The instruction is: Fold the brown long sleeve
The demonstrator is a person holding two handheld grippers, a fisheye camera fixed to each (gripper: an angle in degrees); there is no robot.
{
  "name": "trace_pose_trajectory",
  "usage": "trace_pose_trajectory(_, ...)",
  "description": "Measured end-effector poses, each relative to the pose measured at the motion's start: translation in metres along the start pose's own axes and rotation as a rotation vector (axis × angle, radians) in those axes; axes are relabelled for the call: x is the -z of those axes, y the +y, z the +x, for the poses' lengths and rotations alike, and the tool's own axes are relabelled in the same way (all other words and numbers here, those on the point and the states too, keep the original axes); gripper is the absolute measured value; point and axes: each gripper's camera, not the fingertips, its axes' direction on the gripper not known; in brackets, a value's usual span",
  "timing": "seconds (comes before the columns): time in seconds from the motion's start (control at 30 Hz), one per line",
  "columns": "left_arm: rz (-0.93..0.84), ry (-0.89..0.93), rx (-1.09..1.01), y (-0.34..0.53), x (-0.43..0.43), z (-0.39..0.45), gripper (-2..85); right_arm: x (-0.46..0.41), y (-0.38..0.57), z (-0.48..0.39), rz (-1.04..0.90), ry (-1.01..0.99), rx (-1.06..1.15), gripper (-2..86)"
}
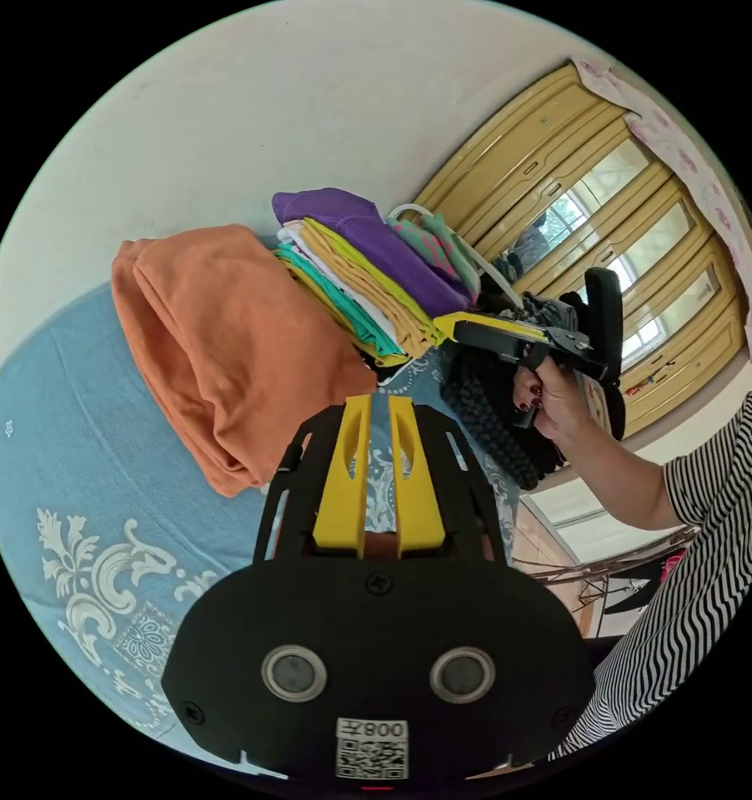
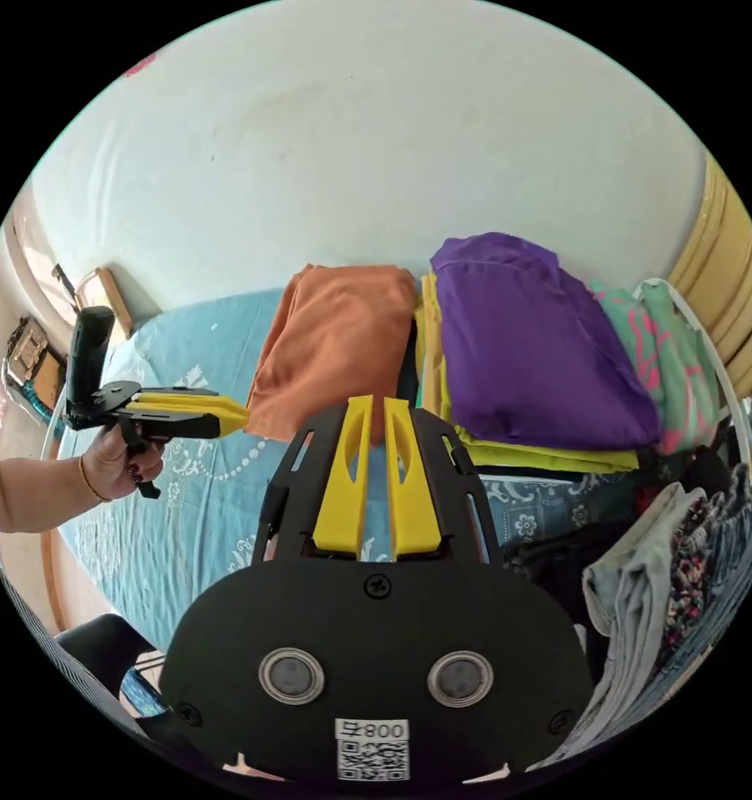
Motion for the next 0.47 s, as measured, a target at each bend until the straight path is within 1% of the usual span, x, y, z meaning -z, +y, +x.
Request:
trace_pose_trajectory(0.07,-0.007,0.011,-0.032,-0.004,0.001,0.010,5.5,0.024,0.010,0.028,0.030,0.076,-0.075,6.9)
trace_pose_trajectory(0.13,-0.011,0.022,-0.050,-0.008,0.003,0.018,6.3,0.033,0.018,0.049,0.043,0.097,-0.157,7.8)
trace_pose_trajectory(0.27,-0.013,0.047,-0.072,-0.008,0.007,0.034,6.8,0.030,0.042,0.084,0.016,0.044,-0.307,9.4)
trace_pose_trajectory(0.37,-0.026,0.049,-0.070,0.002,0.012,0.039,6.9,0.021,0.058,0.093,0.007,-0.029,-0.369,9.6)
trace_pose_trajectory(0.47,-0.030,0.053,-0.050,0.015,0.021,0.038,6.8,0.015,0.071,0.098,0.012,-0.052,-0.403,8.3)
